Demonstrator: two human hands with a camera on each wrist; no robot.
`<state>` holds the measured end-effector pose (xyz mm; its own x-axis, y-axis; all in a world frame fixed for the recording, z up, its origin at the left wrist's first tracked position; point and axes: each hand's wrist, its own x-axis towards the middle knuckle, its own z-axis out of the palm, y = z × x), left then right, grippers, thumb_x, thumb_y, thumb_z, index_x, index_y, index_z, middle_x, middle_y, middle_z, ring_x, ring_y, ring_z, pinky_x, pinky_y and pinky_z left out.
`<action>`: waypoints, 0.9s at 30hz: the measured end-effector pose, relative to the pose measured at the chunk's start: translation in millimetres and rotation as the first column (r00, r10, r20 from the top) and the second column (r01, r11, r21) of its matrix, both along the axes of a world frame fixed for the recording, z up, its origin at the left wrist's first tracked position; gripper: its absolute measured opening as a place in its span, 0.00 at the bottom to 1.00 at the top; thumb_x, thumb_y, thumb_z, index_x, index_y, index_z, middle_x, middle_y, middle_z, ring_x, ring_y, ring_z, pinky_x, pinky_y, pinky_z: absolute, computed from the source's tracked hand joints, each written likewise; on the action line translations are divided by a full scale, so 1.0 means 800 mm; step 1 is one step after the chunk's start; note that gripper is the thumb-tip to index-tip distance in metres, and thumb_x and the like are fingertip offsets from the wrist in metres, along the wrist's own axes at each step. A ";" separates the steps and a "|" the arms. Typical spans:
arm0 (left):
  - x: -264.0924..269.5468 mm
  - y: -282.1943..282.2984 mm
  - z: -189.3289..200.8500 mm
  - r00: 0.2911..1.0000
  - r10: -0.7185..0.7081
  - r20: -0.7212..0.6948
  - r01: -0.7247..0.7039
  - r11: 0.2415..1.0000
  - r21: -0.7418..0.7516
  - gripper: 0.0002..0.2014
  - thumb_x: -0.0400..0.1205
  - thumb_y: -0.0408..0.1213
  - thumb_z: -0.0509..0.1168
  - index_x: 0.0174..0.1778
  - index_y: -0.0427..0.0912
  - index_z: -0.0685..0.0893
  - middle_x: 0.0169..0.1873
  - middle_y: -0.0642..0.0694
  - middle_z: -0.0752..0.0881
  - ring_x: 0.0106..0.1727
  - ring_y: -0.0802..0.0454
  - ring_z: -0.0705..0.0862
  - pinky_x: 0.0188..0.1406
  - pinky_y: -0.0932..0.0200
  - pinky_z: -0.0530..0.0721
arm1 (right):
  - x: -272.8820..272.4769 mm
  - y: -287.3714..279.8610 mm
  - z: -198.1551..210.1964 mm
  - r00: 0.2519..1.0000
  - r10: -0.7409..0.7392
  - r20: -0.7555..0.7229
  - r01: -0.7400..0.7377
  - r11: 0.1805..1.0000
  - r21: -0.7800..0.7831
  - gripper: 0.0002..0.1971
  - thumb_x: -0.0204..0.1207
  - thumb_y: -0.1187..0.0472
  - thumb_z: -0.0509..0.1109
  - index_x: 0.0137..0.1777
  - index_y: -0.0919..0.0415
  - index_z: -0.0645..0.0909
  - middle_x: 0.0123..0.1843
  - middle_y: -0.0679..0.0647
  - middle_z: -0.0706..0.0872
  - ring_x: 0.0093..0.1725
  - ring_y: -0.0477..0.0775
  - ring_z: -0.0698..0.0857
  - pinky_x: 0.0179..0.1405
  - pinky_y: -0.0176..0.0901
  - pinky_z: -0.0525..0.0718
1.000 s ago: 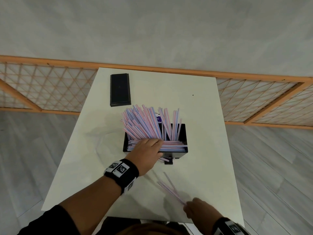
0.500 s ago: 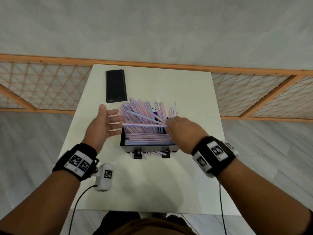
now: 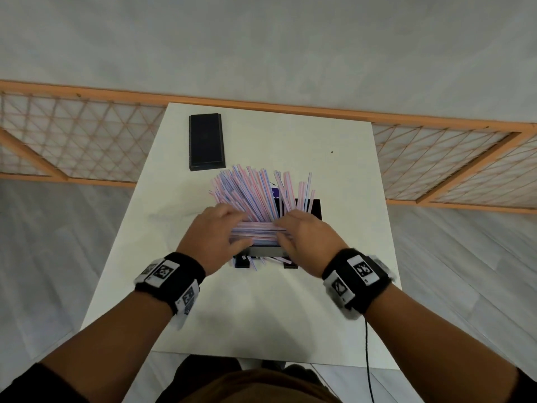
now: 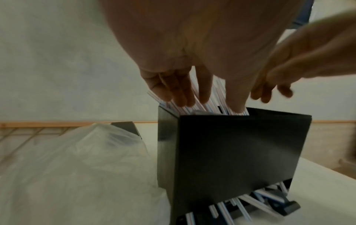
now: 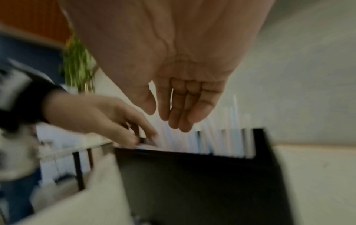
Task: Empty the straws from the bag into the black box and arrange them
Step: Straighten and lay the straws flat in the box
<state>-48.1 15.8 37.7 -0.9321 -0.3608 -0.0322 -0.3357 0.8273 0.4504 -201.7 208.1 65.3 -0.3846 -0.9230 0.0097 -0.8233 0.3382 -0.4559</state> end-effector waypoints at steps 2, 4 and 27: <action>-0.002 0.002 -0.001 0.998 -0.059 0.024 0.061 0.995 -0.080 0.19 0.82 0.56 0.71 0.66 0.51 0.89 0.56 0.52 0.85 0.55 0.45 0.83 0.56 0.47 0.81 | 0.027 0.011 -0.004 0.997 0.003 0.082 -0.004 1.000 0.012 0.07 0.83 0.54 0.63 0.43 0.48 0.78 0.40 0.43 0.81 0.41 0.49 0.78 0.41 0.46 0.80; -0.001 0.012 0.002 0.998 -0.052 -0.042 0.046 0.991 -0.128 0.14 0.82 0.52 0.72 0.60 0.50 0.90 0.51 0.51 0.84 0.50 0.46 0.83 0.50 0.49 0.79 | 0.049 0.024 -0.019 0.986 -0.064 0.151 0.048 0.993 0.106 0.09 0.82 0.51 0.62 0.40 0.46 0.72 0.38 0.42 0.77 0.38 0.47 0.75 0.38 0.44 0.73; -0.034 0.142 -0.150 0.568 0.589 0.575 -0.298 -0.504 0.811 0.11 0.85 0.28 0.68 0.42 0.46 0.76 0.32 0.45 0.79 0.28 0.54 0.74 0.32 0.62 0.78 | -0.004 0.055 -0.078 0.906 -0.354 -0.233 0.358 0.933 -0.029 0.05 0.79 0.55 0.75 0.45 0.55 0.87 0.37 0.53 0.81 0.35 0.64 0.83 0.25 0.43 0.75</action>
